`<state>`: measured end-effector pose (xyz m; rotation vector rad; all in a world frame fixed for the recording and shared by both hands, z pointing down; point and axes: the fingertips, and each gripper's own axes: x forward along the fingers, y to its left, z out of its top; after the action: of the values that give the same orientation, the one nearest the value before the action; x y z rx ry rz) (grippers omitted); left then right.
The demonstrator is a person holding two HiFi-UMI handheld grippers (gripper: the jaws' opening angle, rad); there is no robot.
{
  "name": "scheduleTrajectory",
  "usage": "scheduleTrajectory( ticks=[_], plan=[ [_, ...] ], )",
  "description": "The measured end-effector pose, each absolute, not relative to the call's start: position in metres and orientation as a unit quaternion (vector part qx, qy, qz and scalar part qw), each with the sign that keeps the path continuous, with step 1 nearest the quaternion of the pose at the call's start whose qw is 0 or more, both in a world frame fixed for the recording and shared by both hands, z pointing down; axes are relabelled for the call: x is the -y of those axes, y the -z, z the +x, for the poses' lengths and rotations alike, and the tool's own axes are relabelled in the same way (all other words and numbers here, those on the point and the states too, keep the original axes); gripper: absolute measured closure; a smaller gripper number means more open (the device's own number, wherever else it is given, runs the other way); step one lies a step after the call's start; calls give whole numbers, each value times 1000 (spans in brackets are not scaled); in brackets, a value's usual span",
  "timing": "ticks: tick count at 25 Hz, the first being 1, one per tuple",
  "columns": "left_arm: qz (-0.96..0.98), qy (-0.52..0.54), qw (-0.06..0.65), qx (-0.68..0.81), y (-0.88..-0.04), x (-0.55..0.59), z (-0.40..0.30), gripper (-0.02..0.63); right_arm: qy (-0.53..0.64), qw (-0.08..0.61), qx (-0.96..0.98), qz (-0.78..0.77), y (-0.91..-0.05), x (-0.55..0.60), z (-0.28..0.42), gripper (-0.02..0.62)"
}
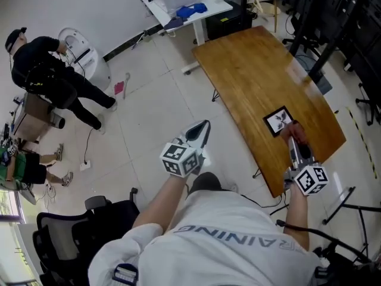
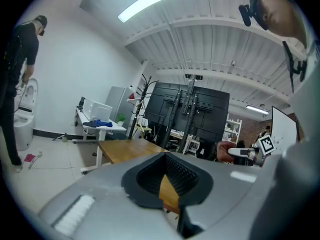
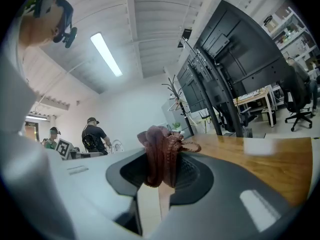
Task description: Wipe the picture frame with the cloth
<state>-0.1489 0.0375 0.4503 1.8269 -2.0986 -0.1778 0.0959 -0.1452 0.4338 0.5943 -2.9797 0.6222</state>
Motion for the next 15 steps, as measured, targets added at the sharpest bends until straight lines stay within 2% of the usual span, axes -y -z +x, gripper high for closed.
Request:
scheduleTrajectory(
  ticks=[8,15],
  plan=[
    [725,47,187,661,-466,87,-169,601,-204,19,934,292,-441,208,105,480],
    [818,13,219,531,-490,210,-156,601,-230,5,876,423,-455,250,117,480]
  ],
)
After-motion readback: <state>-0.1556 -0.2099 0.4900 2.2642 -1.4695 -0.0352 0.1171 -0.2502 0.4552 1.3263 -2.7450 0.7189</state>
